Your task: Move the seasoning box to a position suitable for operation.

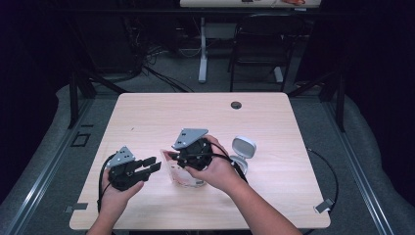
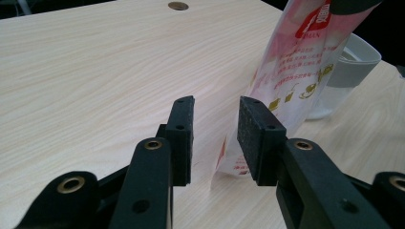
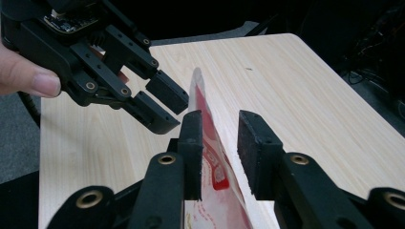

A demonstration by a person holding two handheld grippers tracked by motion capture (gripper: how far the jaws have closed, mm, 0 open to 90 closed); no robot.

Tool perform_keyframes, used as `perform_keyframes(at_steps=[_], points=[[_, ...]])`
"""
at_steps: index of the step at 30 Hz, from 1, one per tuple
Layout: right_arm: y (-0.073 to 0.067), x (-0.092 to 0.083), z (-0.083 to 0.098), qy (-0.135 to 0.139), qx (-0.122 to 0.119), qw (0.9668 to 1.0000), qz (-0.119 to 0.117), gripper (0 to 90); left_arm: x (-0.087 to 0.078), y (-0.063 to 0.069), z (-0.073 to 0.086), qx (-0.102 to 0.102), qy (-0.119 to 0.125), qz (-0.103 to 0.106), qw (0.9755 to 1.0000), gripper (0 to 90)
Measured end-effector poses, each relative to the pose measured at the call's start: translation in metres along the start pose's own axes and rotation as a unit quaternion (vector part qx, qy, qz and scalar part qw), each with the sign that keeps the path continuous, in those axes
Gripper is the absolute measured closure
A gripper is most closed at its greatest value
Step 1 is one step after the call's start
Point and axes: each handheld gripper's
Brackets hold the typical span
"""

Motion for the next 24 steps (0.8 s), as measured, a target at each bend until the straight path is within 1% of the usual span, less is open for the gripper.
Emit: perform_keyframes(at_steps=[6,9,11,15,18,19,22,24], points=[[-0.0025,0.0067,-0.0020,-0.011,-0.009,0.9999,-0.006,71.9,0.0003,0.0000,0.0004,0.000,-0.001,0.000,1.0000,67.0],[-0.0032,0.0089,-0.0028,-0.017,-0.015,0.9997,-0.003,72.4,0.0009,0.0000,0.0006,-0.001,-0.002,0.000,1.0000,67.0],[-0.0027,0.0093,-0.0034,-0.018,-0.012,0.9998,-0.004,74.4,0.0013,0.0002,0.0008,-0.001,-0.002,-0.001,1.0000,66.9],[0.0004,0.0091,-0.0038,-0.019,-0.009,0.9997,-0.011,77.4,0.0016,-0.0001,0.0009,0.000,-0.003,-0.001,1.0000,67.0],[0.0013,0.0091,-0.0051,-0.026,-0.015,0.9995,-0.014,79.6,0.0021,-0.0001,0.0011,0.000,-0.004,0.000,1.0000,67.0],[0.0007,0.0093,-0.0055,-0.027,-0.016,0.9994,-0.015,83.0,0.0022,-0.0001,0.0012,0.001,-0.004,0.000,1.0000,67.0],[-0.0004,0.0099,-0.0064,-0.031,-0.024,0.9991,-0.016,85.6,0.0021,-0.0004,0.0014,0.000,-0.004,0.000,1.0000,66.9],[0.0002,0.0099,-0.0067,-0.034,-0.029,0.9989,-0.017,89.0,0.0018,-0.0008,0.0016,-0.001,-0.003,-0.001,1.0000,67.0]])
Point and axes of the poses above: each handheld gripper's, and its own axes: x roughly forward along the jaws, z roughly out of its underside, y roughly to its right, and after that the axes turned 5 degrees about x, right-handed
